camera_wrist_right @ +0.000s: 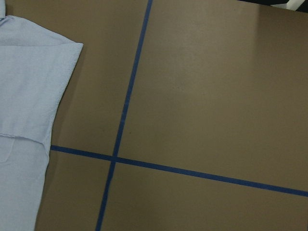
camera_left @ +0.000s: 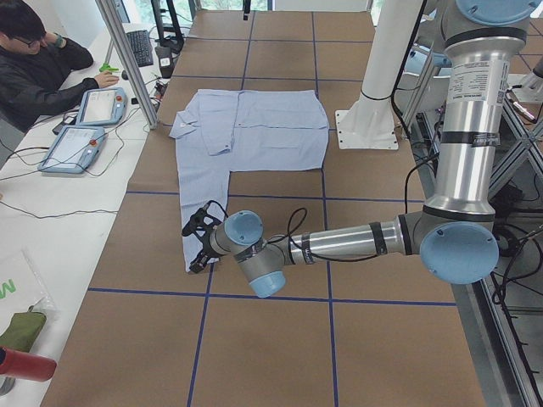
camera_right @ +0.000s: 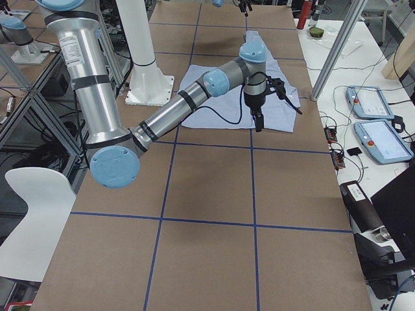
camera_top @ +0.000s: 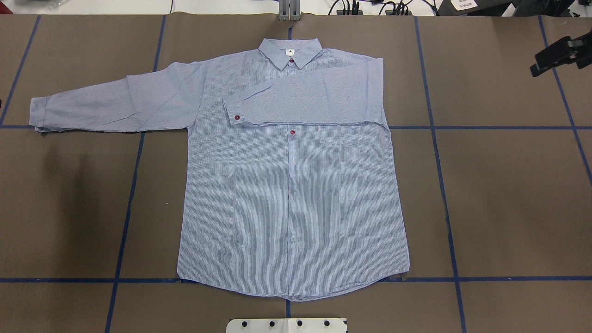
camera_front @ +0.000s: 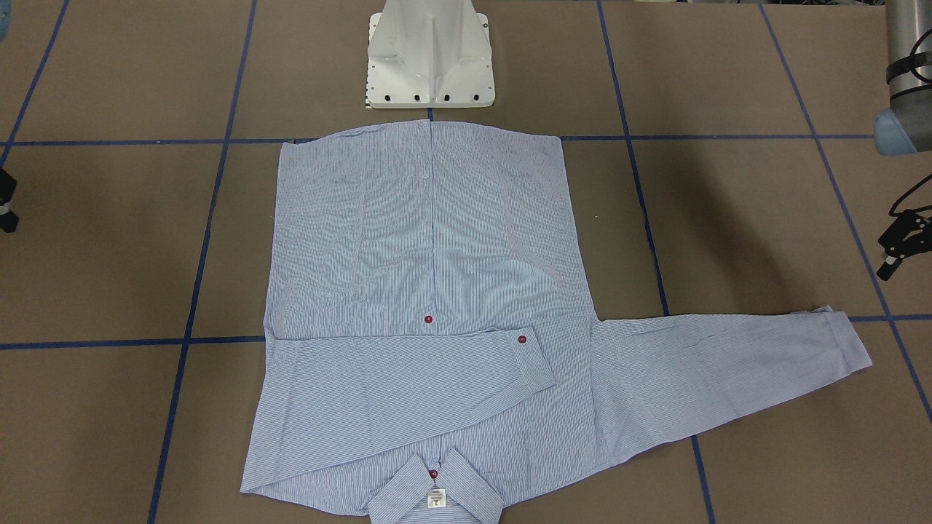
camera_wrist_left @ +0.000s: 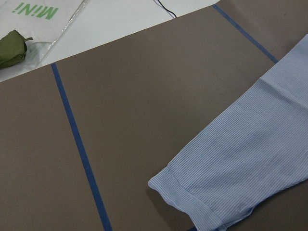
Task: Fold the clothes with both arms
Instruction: 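Lower the left gripper to the cuff of the sleeve nearest it and grasp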
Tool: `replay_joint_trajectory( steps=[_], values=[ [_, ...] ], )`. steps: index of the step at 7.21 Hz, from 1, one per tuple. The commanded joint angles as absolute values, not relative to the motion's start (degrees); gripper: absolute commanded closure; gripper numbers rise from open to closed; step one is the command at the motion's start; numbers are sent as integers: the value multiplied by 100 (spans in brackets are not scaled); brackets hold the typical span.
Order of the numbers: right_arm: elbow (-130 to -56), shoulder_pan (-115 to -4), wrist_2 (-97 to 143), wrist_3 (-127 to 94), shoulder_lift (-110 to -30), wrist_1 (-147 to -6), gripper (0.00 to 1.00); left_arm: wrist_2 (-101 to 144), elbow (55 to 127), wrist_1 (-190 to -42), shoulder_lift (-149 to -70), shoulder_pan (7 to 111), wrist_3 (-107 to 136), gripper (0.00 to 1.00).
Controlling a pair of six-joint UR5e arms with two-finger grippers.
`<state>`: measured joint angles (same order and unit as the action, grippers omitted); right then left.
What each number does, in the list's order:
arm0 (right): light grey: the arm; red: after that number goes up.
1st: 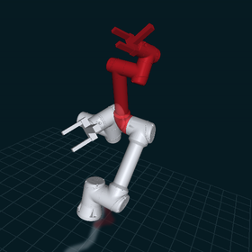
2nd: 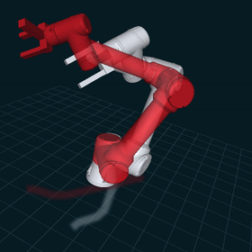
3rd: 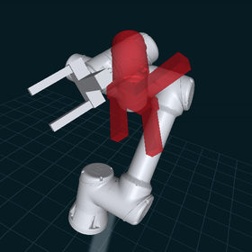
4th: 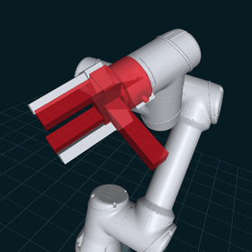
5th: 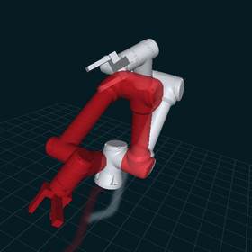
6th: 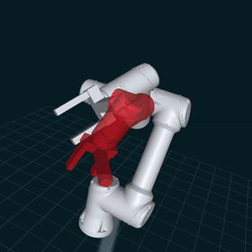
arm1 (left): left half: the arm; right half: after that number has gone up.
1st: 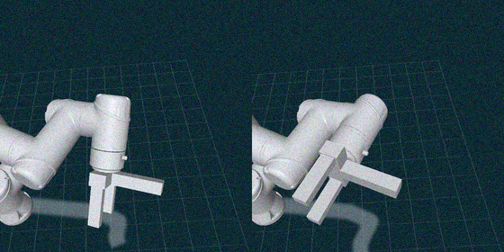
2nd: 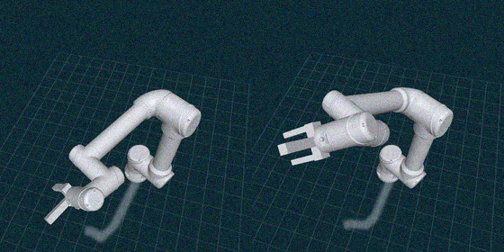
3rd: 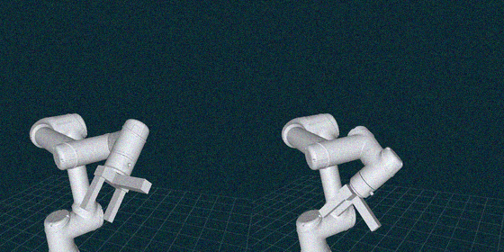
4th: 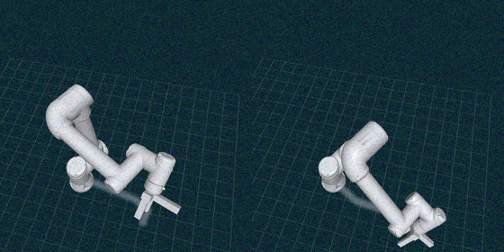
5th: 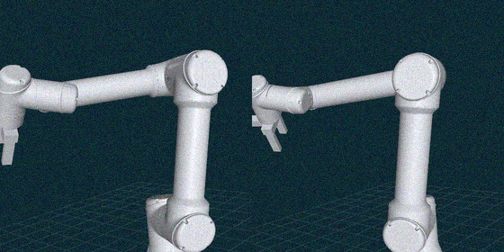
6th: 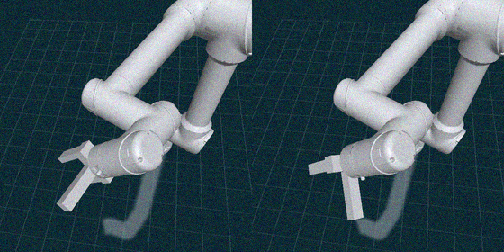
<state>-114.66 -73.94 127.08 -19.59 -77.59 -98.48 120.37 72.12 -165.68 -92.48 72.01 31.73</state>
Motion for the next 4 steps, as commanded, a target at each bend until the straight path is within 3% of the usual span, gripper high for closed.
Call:
replay_joint_trajectory(
  steps=[1,2,4],
  values=[
    [-11478,-7620,12788,-1626,-7980,-9773,0,11052,6534,-17582,-9412,6490,4356,4],
    [-11487,-7629,12788,-1626,-7980,-9765,0,10813,6261,-17717,-9570,6286,4420,6],
    [-11548,-7629,12788,-1661,-7998,-9765,0,10784,6065,-17728,-9624,6258,4438,20]
  ],
)
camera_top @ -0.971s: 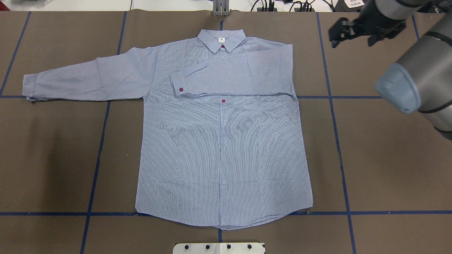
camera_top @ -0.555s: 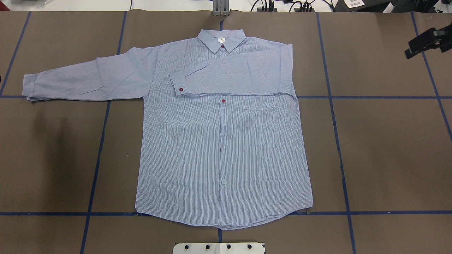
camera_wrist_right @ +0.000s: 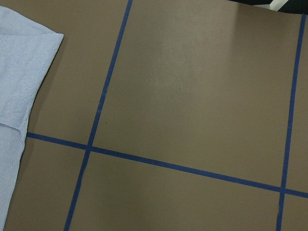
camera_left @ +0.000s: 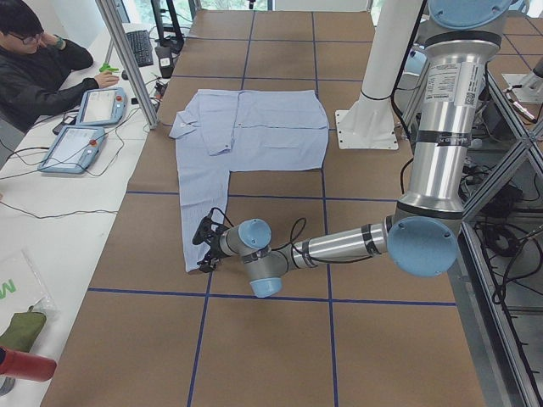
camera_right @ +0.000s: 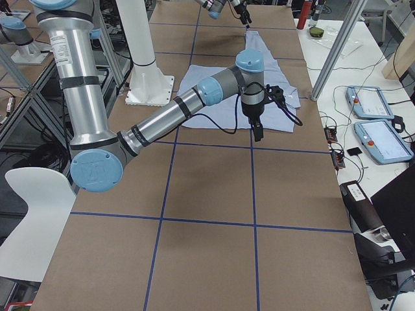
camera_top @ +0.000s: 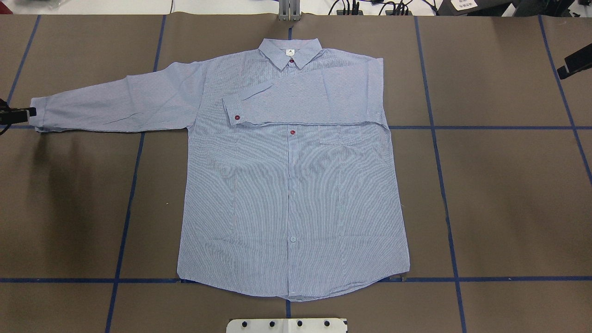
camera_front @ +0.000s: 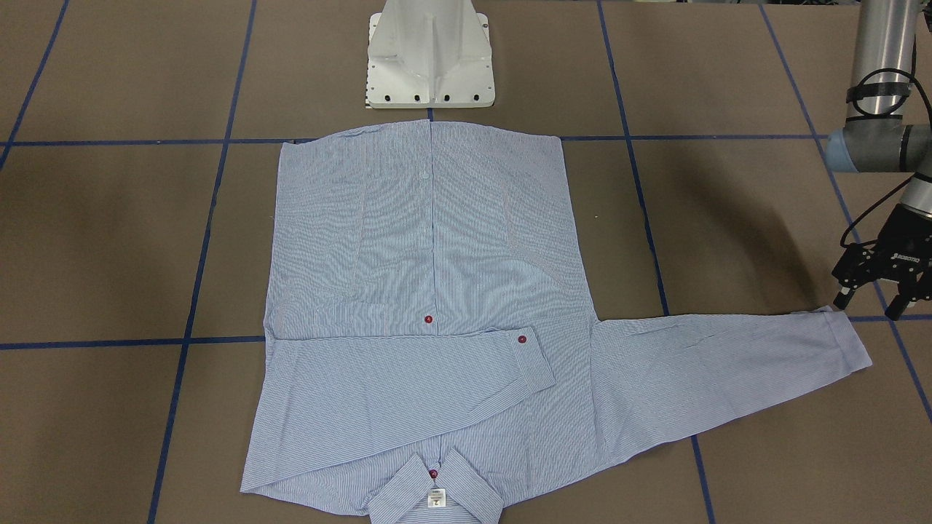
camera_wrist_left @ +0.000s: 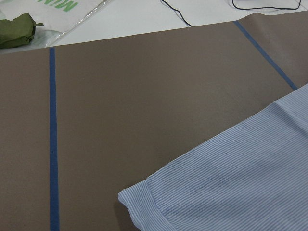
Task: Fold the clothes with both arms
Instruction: 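Lower the left gripper to the cuff of the sleeve nearest it and grasp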
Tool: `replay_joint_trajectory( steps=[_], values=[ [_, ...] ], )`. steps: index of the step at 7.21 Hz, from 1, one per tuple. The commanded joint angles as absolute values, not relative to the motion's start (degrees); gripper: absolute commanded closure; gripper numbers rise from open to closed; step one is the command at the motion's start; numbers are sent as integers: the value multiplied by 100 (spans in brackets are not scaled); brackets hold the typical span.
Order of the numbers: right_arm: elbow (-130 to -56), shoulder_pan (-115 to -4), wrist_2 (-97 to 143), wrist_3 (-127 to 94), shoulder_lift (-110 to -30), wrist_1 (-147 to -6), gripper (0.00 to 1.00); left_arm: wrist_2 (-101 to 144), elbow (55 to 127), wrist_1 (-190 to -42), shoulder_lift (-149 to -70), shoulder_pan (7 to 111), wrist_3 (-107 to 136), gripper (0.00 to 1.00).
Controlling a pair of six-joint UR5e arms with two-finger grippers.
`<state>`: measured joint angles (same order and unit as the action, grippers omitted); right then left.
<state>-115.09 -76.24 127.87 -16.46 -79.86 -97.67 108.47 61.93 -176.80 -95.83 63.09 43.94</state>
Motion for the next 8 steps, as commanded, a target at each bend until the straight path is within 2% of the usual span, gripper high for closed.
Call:
replay_joint_trajectory(
  steps=[1,3,7,8],
  values=[
    [-11549,-7629,12779,-1670,-7998,-9765,0,10784,5960,-17728,-9650,6249,4447,28],
    [-11549,-7629,12779,-1679,-8007,-9765,0,10784,5863,-17728,-9659,6179,4456,36],
    [-11549,-7629,12771,-1679,-8007,-9765,0,10784,5748,-17728,-9738,5994,4456,36],
    [-11549,-7620,12771,-1679,-8007,-9765,0,10784,5739,-17719,-9773,5942,4456,42]
  ],
)
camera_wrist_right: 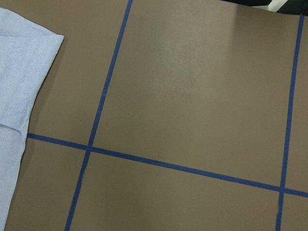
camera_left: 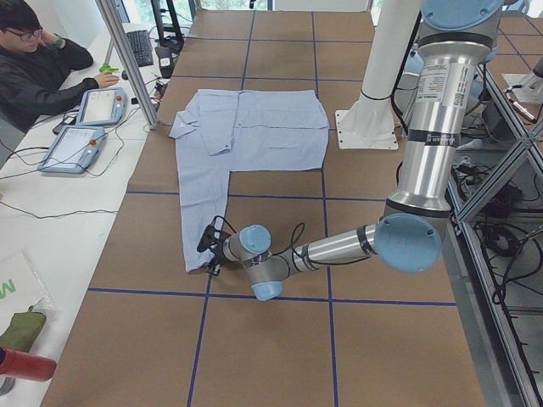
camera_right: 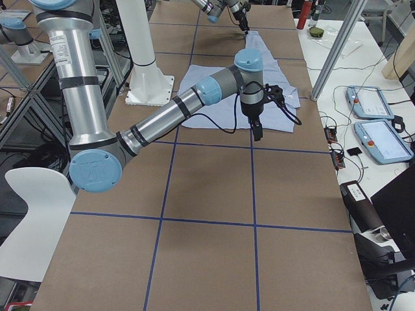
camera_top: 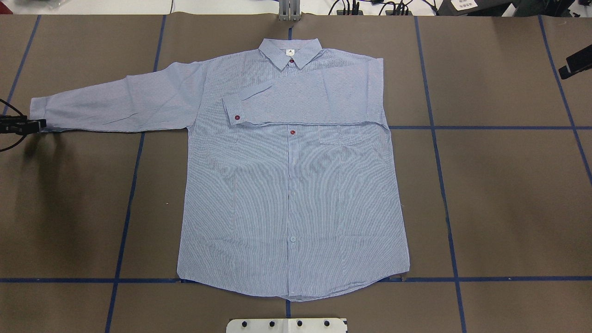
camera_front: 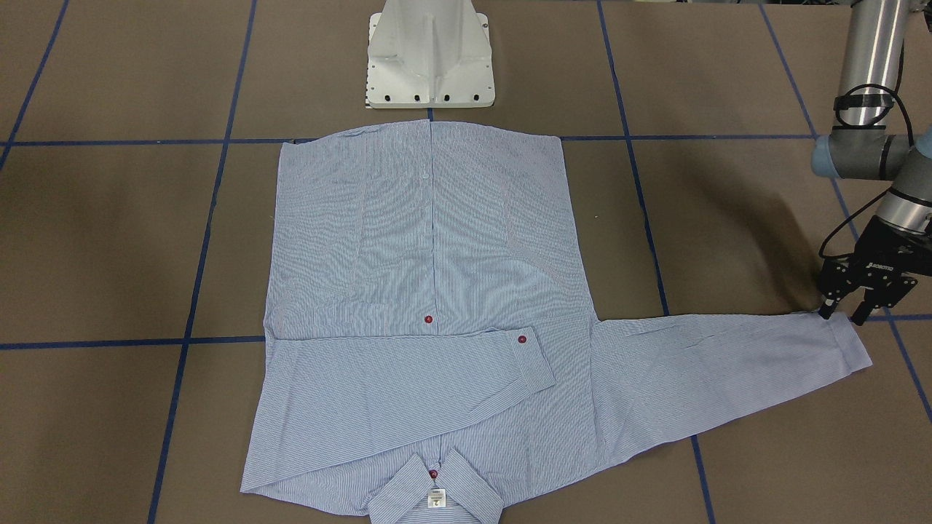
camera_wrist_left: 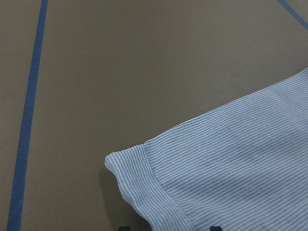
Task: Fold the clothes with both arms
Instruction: 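Lower the left gripper to the cuff of the sleeve nearest it and grasp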
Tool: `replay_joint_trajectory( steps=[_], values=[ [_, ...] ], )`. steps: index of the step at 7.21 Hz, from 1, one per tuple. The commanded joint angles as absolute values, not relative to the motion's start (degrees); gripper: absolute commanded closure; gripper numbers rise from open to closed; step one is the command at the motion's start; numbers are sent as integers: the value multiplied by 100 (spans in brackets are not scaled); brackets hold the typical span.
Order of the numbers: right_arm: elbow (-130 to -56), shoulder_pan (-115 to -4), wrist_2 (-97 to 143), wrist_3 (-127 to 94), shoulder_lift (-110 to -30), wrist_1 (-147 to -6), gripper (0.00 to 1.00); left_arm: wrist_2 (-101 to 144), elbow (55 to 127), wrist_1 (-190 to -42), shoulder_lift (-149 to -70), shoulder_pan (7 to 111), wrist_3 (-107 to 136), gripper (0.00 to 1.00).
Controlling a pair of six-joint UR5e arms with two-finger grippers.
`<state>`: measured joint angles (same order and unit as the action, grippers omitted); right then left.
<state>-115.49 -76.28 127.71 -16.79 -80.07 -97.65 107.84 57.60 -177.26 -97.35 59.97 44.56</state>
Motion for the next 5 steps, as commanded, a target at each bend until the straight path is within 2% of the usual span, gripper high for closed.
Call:
replay_joint_trajectory(
  steps=[1,2,5],
  values=[
    [-11549,-7629,12771,-1679,-8007,-9765,0,10793,5739,-17719,-9782,5924,4456,58],
    [-11549,-7629,12771,-1679,-8007,-9765,0,10836,5765,-17719,-9791,5924,4456,98],
    [-11558,-7620,12771,-1696,-8007,-9765,0,11413,6141,-17640,-9765,5941,4438,100]
  ],
)
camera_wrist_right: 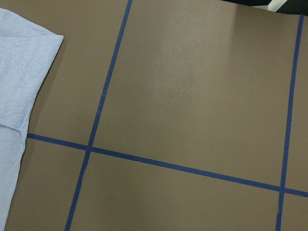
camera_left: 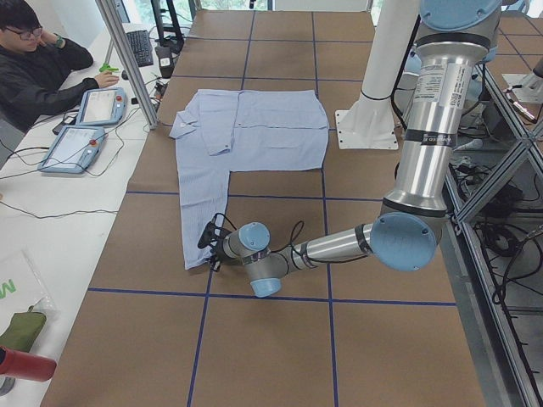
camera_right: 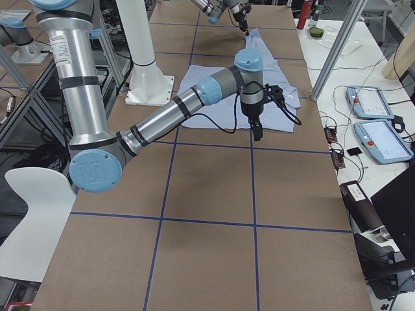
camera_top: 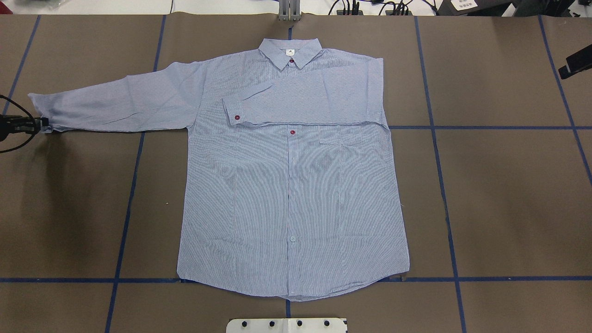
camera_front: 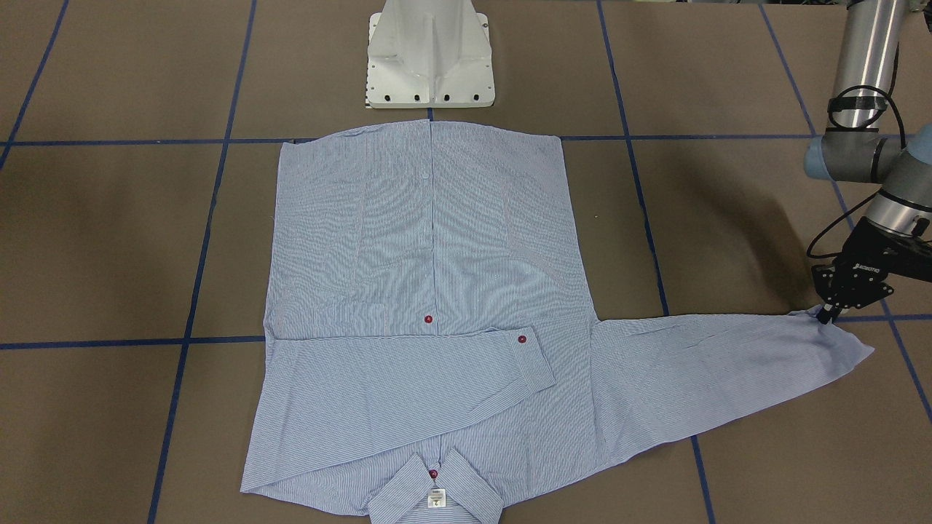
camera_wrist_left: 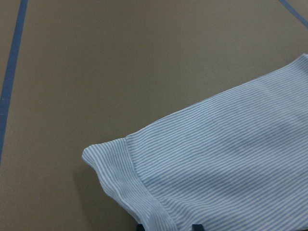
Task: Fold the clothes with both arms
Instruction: 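Carry the sleeve cuff with the left gripper across the shirt toward the other sleeve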
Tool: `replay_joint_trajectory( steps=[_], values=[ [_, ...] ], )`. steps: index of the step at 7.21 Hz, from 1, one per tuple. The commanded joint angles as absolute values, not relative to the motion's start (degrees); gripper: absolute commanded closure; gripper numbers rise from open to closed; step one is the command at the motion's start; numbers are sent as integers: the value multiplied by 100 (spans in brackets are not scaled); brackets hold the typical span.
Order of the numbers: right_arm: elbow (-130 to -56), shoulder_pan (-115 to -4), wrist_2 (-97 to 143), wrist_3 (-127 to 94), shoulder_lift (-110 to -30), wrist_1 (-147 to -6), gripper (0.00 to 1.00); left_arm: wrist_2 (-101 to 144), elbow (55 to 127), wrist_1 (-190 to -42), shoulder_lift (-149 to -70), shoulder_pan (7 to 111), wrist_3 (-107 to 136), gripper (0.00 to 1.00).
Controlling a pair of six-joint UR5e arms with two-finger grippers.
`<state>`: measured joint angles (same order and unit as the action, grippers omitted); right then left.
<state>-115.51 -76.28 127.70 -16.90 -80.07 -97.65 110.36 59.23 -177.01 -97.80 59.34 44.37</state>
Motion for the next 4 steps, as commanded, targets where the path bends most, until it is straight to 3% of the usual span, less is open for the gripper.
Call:
replay_joint_trajectory(
  steps=[1,4],
  values=[
    [-11592,-7629,12779,-1714,-8016,-9765,0,11739,6518,-17335,-9773,5976,4465,100],
    [-11610,-7629,12771,-1714,-8033,-9765,0,11769,8763,-14469,-10001,5977,4474,100]
  ],
)
